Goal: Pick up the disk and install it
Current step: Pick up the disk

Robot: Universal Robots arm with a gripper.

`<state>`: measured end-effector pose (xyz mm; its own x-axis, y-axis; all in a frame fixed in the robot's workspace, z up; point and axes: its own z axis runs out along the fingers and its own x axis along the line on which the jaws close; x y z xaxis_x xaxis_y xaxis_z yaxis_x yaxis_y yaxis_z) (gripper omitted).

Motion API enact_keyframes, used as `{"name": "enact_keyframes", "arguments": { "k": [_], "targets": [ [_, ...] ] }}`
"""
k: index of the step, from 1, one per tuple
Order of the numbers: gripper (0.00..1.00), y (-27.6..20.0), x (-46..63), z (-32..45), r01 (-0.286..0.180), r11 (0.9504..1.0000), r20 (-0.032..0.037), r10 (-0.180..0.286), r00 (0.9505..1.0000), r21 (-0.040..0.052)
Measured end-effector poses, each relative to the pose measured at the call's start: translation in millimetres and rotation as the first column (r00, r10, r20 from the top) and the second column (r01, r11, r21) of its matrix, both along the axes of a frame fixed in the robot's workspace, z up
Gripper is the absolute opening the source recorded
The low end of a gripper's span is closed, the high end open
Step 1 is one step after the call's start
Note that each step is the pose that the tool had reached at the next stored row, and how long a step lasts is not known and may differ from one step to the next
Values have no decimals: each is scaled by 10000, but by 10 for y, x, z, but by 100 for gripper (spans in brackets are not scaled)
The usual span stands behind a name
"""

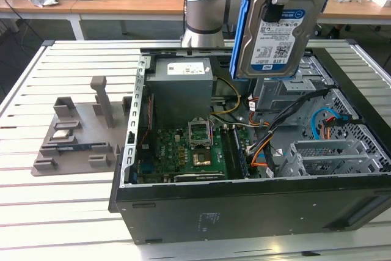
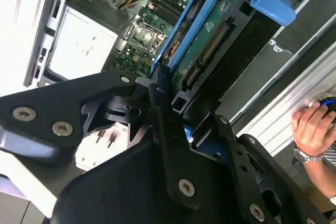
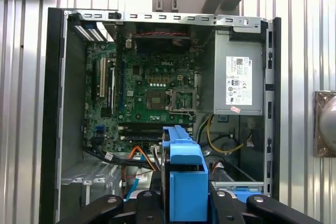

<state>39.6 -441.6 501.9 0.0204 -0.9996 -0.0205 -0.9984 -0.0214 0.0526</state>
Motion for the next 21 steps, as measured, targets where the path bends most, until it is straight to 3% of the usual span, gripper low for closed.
{"name": "enact_keyframes", "arguments": {
  "k": [4,21],
  "targets": [
    [37,-121,2,-1,0,10000,0,0,10000,2],
    [37,-500,22,0,0,10000,0,0,10000,0]
  ]
}}
